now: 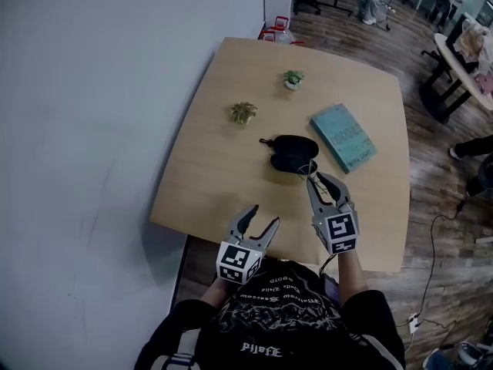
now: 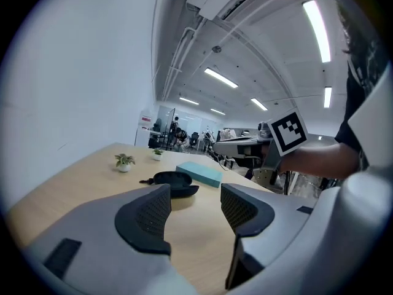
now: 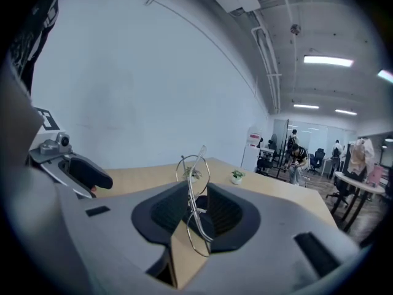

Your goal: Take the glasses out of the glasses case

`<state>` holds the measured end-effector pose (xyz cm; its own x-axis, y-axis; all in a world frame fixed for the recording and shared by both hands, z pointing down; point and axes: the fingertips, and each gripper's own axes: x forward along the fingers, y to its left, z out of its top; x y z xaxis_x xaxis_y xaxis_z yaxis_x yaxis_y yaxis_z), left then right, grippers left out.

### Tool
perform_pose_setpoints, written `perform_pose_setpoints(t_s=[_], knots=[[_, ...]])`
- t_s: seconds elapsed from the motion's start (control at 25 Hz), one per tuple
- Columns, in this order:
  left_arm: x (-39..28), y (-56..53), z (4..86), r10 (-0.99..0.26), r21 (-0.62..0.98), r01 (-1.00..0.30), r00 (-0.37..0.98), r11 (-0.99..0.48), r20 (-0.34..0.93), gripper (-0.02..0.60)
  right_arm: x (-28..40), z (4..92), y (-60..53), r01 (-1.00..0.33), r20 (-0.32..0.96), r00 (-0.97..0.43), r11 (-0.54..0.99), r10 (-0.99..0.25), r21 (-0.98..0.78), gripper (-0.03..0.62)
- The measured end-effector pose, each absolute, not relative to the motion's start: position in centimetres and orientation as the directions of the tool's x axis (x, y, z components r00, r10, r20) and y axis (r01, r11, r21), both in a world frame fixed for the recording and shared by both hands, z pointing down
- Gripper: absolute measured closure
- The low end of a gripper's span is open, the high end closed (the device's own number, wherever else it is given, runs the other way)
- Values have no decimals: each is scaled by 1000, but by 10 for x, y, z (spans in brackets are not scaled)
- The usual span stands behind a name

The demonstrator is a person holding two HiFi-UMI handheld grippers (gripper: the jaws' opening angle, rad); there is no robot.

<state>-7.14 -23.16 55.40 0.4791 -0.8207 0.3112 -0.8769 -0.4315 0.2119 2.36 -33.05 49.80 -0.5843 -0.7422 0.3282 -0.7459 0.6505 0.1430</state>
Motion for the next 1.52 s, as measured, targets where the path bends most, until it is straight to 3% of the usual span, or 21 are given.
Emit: perform_pose_setpoints(t_s=[0.8, 1.52], knots=[[-28, -201, 542, -829, 239, -864, 496, -443, 259, 322, 109, 509, -233, -864, 164, -503, 493, -849, -97, 493], [14, -182, 552, -819, 253, -861, 501, -441, 280, 334, 137, 531, -201, -843, 189, -538, 516, -822, -153, 494]])
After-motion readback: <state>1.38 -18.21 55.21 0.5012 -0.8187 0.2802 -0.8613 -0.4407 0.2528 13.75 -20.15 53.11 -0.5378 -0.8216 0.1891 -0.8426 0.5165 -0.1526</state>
